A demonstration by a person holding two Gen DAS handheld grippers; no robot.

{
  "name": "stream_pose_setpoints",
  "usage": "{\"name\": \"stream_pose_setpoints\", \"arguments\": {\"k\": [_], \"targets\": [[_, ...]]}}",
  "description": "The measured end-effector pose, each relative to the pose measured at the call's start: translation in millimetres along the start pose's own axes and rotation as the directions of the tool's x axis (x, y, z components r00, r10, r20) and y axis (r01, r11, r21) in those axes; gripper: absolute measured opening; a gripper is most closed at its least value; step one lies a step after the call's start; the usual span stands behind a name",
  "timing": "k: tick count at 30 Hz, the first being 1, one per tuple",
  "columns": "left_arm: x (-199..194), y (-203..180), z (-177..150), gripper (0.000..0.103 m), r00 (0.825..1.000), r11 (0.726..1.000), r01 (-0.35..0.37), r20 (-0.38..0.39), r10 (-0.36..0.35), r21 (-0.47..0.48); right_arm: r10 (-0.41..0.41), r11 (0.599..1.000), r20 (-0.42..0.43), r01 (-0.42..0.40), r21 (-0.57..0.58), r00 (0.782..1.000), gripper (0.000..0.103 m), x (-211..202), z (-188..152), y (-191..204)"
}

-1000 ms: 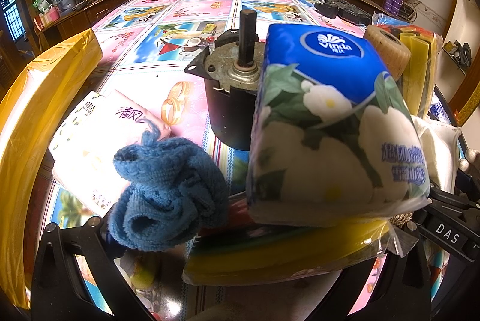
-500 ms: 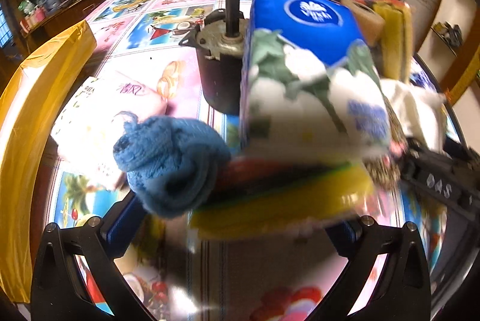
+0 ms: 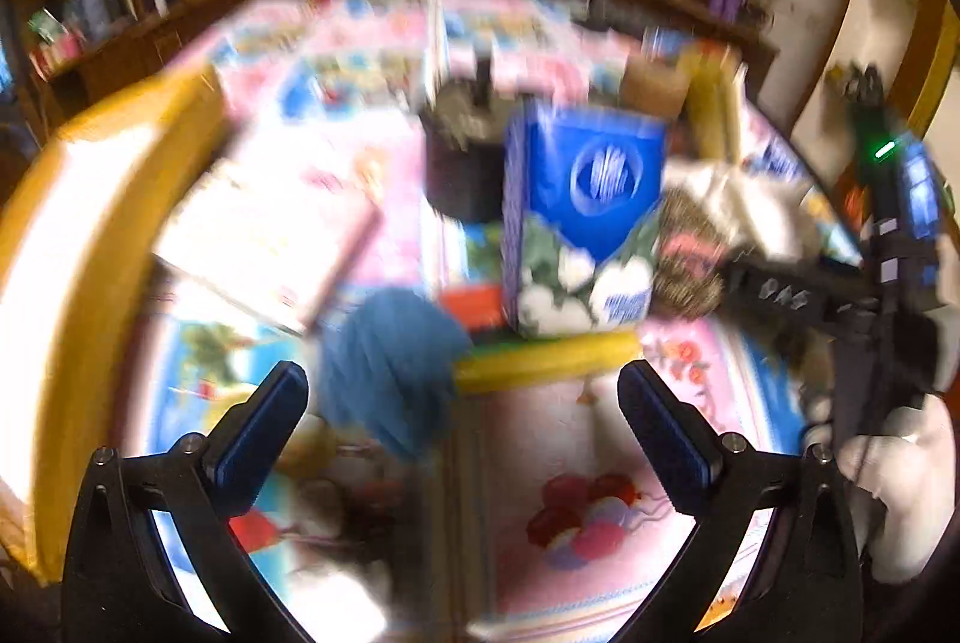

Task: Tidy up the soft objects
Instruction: 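Raise both tools and swing them toward the yellow box and soft items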

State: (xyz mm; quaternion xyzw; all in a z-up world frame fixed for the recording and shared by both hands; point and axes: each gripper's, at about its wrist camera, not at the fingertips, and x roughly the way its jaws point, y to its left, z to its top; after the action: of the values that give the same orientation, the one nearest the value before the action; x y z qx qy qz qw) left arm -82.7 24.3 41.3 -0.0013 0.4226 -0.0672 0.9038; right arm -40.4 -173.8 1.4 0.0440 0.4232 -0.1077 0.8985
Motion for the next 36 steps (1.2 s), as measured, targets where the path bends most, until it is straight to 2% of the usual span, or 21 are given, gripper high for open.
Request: {"name": "stream_pose_setpoints", "arguments": {"k": [2, 3, 5, 6, 9, 11, 14, 16, 17, 21, 22, 26, 29, 32, 36], "targets": [[-28.0, 7.0, -4.1, 0.103, 0.993, 1.0, -0.002, 0.116, 0.005, -0.019, 0.009, 1.0, -0.006, -0.009, -0.007, 1.0, 0.102, -0.5, 0.0, -1.4], [-41.6, 12.4, -6.5, 0.103, 0.984, 1.0, -0.002, 0.18, 0.007, -0.03, 0.012, 1.0, -0.013, -0.012, -0.011, 1.0, 0.102, -0.3, 0.4, -2.2], [-63.6, 24.8, -12.3, 0.103, 0.95, 0.998, -0.028, 0.309, 0.041, -0.048, 0.007, 1.0, -0.043, -0.007, -0.005, 0.999, 0.102, -1.5, 0.2, -3.1], [-65.3, 31.2, -10.6, 0.103, 0.945, 0.998, -0.035, 0.322, 0.05, -0.052, 0.002, 1.0, -0.052, -0.002, -0.001, 0.999, 0.102, -2.5, 0.0, -2.7], [-59.5, 54.6, -6.2, 0.103, 0.962, 0.994, -0.054, 0.262, 0.078, -0.098, 0.0, 1.0, -0.059, -0.002, -0.026, 0.998, 0.102, -5.0, -1.4, 3.3], [-63.3, 68.0, -8.3, 0.103, 0.959, 0.987, -0.058, 0.266, 0.097, -0.15, -0.001, 1.0, -0.056, 0.0, -0.025, 0.998, 0.102, -6.1, -1.7, 3.4], [-77.2, 79.5, -8.9, 0.103, 0.931, 0.973, -0.091, 0.33, 0.159, -0.212, -0.03, 0.999, -0.037, 0.028, -0.042, 0.999, 0.102, -11.5, -5.7, 8.2], [-88.5, 88.4, -11.4, 0.103, 0.904, 0.962, -0.11, 0.377, 0.201, -0.249, -0.105, 0.991, 0.004, 0.105, -0.081, 0.994, 0.102, -20.1, -9.8, 18.3], [-91.7, 93.0, -11.8, 0.103, 0.898, 0.959, -0.106, 0.389, 0.206, -0.262, -0.146, 0.984, 0.035, 0.148, -0.097, 0.989, 0.101, -23.9, -11.2, 22.1], [-93.1, 99.5, -12.7, 0.103, 0.899, 0.954, -0.129, 0.375, 0.228, -0.271, -0.192, 0.971, 0.189, 0.214, -0.104, 0.963, 0.101, -58.4, -20.9, 37.6], [-92.8, 99.0, -13.8, 0.103, 0.899, 0.955, -0.128, 0.376, 0.225, -0.268, -0.2, 0.968, 0.247, 0.23, -0.099, 0.948, 0.101, -74.0, -25.0, 42.1], [-90.3, 91.5, -18.7, 0.103, 0.894, 0.967, -0.124, 0.398, 0.206, -0.221, -0.217, 0.958, 0.382, 0.271, -0.091, 0.898, 0.102, -114.4, -39.2, 54.5], [-87.6, 84.2, -21.4, 0.103, 0.899, 0.976, -0.107, 0.401, 0.176, -0.188, -0.216, 0.956, 0.43, 0.279, -0.088, 0.876, 0.102, -133.6, -51.1, 60.7], [-85.3, 78.3, -20.1, 0.103, 0.907, 0.983, -0.087, 0.395, 0.145, -0.161, -0.214, 0.955, 0.435, 0.28, -0.094, 0.875, 0.102, -134.6, -59.7, 59.1], [-83.0, 76.0, -18.2, 0.103, 0.915, 0.984, -0.088, 0.378, 0.142, -0.158, -0.221, 0.954, 0.432, 0.286, -0.089, 0.874, 0.102, -130.7, -64.1, 55.8]]}}
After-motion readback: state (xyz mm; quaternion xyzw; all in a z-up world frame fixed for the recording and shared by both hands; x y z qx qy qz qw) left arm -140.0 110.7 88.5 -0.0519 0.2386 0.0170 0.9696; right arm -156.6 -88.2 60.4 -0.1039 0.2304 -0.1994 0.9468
